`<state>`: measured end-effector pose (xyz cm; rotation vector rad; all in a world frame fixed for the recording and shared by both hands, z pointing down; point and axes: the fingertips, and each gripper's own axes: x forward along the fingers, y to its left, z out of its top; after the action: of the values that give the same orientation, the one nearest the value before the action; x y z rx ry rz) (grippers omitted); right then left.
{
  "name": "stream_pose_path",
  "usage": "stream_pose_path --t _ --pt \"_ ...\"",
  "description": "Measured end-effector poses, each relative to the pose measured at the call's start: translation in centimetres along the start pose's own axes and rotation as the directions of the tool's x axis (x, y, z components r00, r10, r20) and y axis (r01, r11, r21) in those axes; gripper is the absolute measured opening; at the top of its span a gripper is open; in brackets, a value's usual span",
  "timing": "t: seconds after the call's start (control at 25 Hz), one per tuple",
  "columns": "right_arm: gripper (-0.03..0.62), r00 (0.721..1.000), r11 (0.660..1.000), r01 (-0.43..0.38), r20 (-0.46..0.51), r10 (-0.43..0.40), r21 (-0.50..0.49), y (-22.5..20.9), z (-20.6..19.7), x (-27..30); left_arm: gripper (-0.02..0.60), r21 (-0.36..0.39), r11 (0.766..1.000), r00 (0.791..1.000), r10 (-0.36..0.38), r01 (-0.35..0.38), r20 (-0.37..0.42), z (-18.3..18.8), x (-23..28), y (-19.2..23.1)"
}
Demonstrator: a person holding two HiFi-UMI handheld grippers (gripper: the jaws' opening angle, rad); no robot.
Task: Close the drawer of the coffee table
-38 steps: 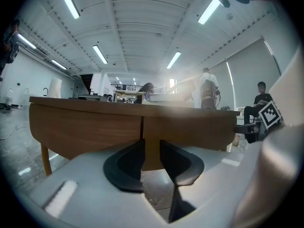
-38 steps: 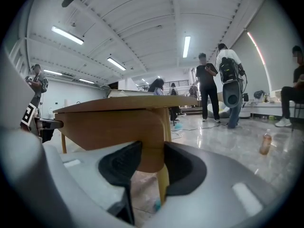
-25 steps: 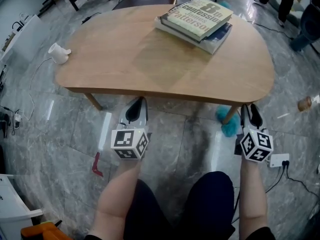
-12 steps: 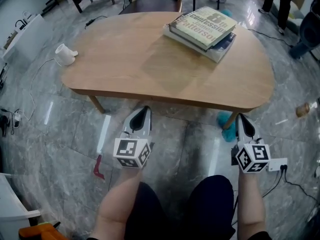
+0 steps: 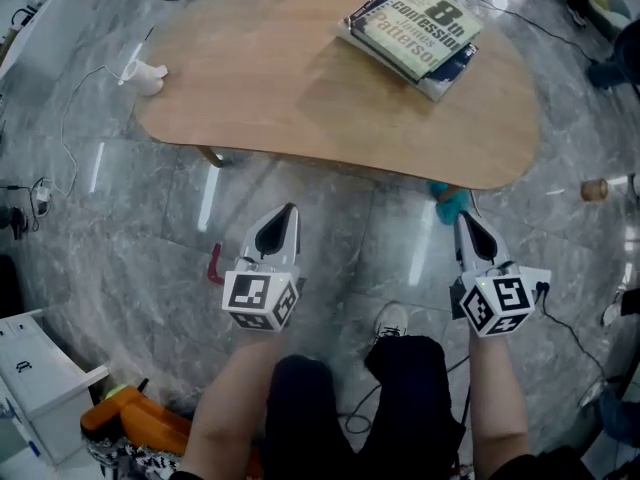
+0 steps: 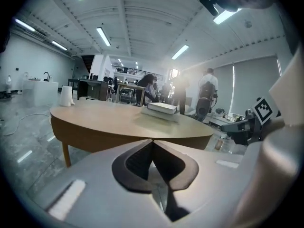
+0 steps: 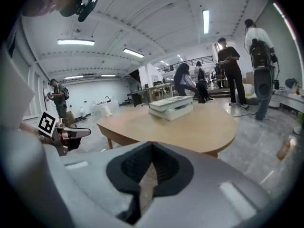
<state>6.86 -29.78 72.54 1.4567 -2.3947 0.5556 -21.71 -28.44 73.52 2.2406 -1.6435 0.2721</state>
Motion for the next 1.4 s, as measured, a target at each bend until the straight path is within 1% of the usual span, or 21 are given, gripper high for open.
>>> stream_pose_path --t 0.12,0.24,0.44,0.6,0.76,0.84,0.96,1.08,1.24,1.4 --pt "0.002 0.999 1.000 -0.028 -0.044 0.029 0.013 1.8 4.2 -2.7 0.005 0.009 1.000 0.999 0.008 -0.007 -0.038 4.6 -3.3 -1.5" --pt "0.002 0.996 0.999 -0.048 -0.068 0.050 0.023 3.4 8.6 -5.4 0.005 0.034 0.999 0.999 0.007 -0.006 -0.053 10.1 -6.5 -3.1" --pt "0.002 0.992 0.996 -0.081 -0.091 0.082 0.024 6.9 15.2 -11.4 0.005 0.009 1.000 0.998 0.000 0.000 -0.060 17.8 -13.5 -6.3" --pt "0.002 0.994 0.995 -0.091 -0.064 0.093 0.039 9.2 20.4 -16.0 0.005 0.011 0.999 0.998 -0.040 0.041 -0.054 22.9 -18.2 -9.7" --pt "0.002 0.996 0.995 -0.088 -0.021 0.089 0.044 11.8 25.5 -21.6 0.005 -0.021 0.996 0.995 -0.088 0.087 -0.036 27.7 -23.4 -12.8" --pt "0.002 0.997 0.996 -0.082 0.009 0.082 0.035 13.3 27.6 -24.7 0.005 -0.024 0.993 0.993 -0.120 0.119 -0.018 29.8 -26.3 -14.2" --pt "0.002 0.996 0.996 -0.080 0.053 0.078 0.027 15.8 30.0 -29.3 0.005 -0.004 0.984 0.984 -0.177 0.177 0.008 32.1 -30.7 -16.3" --pt "0.002 0.993 0.995 -0.090 0.084 0.088 0.030 19.2 31.3 -33.6 0.005 0.009 0.973 0.973 -0.229 0.229 0.017 33.3 -35.3 -17.7" --pt "0.002 0.990 0.995 -0.099 0.105 0.098 0.003 24.2 31.3 -39.2 0.005 0.001 0.958 0.957 -0.287 0.287 0.026 33.7 -41.0 -18.7" --pt "0.002 0.987 0.994 -0.111 0.115 0.113 -0.021 28.5 30.7 -43.2 0.005 0.014 0.937 0.936 -0.348 0.348 0.042 34.2 -45.4 -19.5"
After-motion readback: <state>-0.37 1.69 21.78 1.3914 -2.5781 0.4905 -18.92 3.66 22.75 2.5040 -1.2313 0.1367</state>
